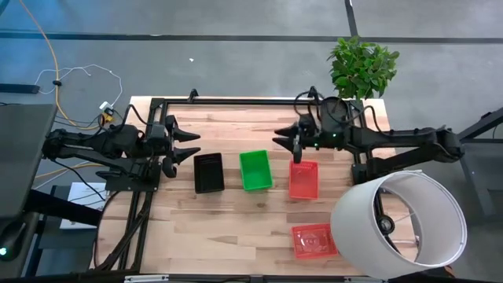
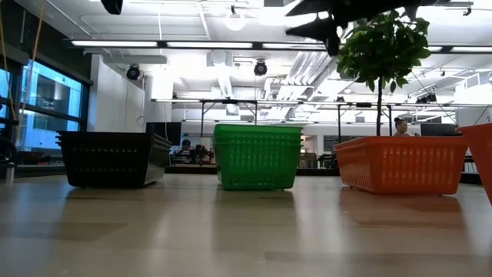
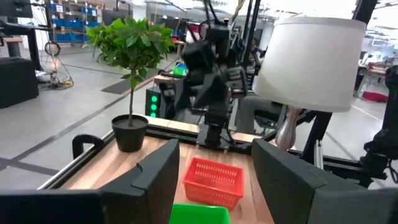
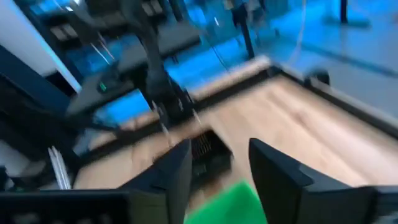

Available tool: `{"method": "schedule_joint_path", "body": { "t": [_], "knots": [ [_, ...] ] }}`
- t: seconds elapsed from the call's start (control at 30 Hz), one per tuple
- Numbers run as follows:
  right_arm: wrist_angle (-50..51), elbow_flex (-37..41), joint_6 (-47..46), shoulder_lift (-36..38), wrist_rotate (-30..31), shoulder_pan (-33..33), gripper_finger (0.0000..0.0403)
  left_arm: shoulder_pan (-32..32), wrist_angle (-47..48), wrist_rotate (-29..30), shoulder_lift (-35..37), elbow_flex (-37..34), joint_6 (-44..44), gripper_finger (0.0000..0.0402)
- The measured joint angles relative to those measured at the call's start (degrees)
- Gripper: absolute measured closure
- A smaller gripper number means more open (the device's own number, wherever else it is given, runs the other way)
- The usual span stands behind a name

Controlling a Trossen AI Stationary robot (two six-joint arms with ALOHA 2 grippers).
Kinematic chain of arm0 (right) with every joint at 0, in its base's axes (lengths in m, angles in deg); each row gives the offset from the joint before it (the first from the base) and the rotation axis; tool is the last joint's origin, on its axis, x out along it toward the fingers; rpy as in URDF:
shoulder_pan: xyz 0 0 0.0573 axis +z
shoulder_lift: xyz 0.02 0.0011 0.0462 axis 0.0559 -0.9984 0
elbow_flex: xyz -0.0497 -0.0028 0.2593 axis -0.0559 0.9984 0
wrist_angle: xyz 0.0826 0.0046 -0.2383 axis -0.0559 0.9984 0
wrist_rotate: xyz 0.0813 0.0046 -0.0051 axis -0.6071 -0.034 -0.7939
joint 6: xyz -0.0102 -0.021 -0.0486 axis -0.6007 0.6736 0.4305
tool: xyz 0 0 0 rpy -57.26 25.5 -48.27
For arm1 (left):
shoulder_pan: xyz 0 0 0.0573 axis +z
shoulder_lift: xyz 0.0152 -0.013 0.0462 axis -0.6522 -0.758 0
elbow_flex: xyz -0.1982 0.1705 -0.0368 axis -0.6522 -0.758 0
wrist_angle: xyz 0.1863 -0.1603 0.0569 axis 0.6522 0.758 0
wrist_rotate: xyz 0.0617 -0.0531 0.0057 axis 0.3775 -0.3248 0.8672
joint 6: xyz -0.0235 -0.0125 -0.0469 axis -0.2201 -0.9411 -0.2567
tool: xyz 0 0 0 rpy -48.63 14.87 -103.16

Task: Stack baskets by color
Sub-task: Stack the orange basket on the orange basket

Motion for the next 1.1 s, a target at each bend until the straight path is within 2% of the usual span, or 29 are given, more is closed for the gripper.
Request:
{"method": "schedule_joint_path", "body": {
  "t": [0.07,0.13,0.27,0.33,0.53,1.1],
  "knots": [
    [-4.33,0.0,1.2,-0.42,-1.02,-0.29,0.0235,0.0,0.73,0.09,0.02,0.0,0.31,0.022],
    [-7.16,0.02,1.98,-1.12,-2.66,-0.38,0.0225,0.02,1.51,1.09,0.19,-0.93,0.22,0.0248],
    [-9.04,0.02,2.83,-1.76,-5.62,-0.36,0.022,0.04,1.14,1.51,1.36,-4.06,-0.08,0.0359],
    [-9.08,0.02,2.85,-1.76,-6.34,-0.36,0.0219,0.04,-0.21,1.56,2.05,-5.85,-1.34,0.0388],
    [-9.25,0.04,2.84,-1.78,-6.44,-0.36,0.0219,0.15,-9.32,2.47,3.1,-11.0,-1.69,0.0399],
    [-8.73,0.04,0.85,-1.8,-6.44,-0.36,0.0219,0.2,-9.35,2.21,3.28,-11.1,0.9,0.0401]
  ]
}}
